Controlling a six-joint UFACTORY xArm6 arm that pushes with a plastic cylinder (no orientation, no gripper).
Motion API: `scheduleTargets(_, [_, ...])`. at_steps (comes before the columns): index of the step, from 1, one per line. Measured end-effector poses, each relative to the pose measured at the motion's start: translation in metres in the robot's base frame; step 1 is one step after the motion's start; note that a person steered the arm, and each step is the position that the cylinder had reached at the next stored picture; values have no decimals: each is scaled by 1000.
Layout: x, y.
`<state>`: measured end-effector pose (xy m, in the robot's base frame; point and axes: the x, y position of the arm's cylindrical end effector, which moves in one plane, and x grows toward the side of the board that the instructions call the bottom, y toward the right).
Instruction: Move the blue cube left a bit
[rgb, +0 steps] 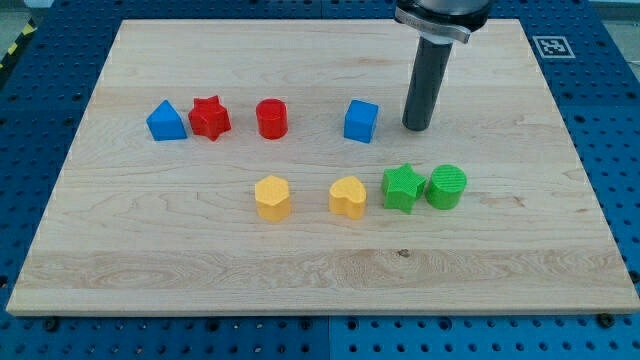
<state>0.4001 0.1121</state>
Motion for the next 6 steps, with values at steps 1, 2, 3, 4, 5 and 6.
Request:
scheduleTargets(1, [0,0])
scheduleTargets(2, [0,-7])
scheduleTargets(3, [0,-32])
scheduleTargets(4, [0,-48])
scheduleTargets(5, [0,-63])
scheduleTargets(6, [0,-69])
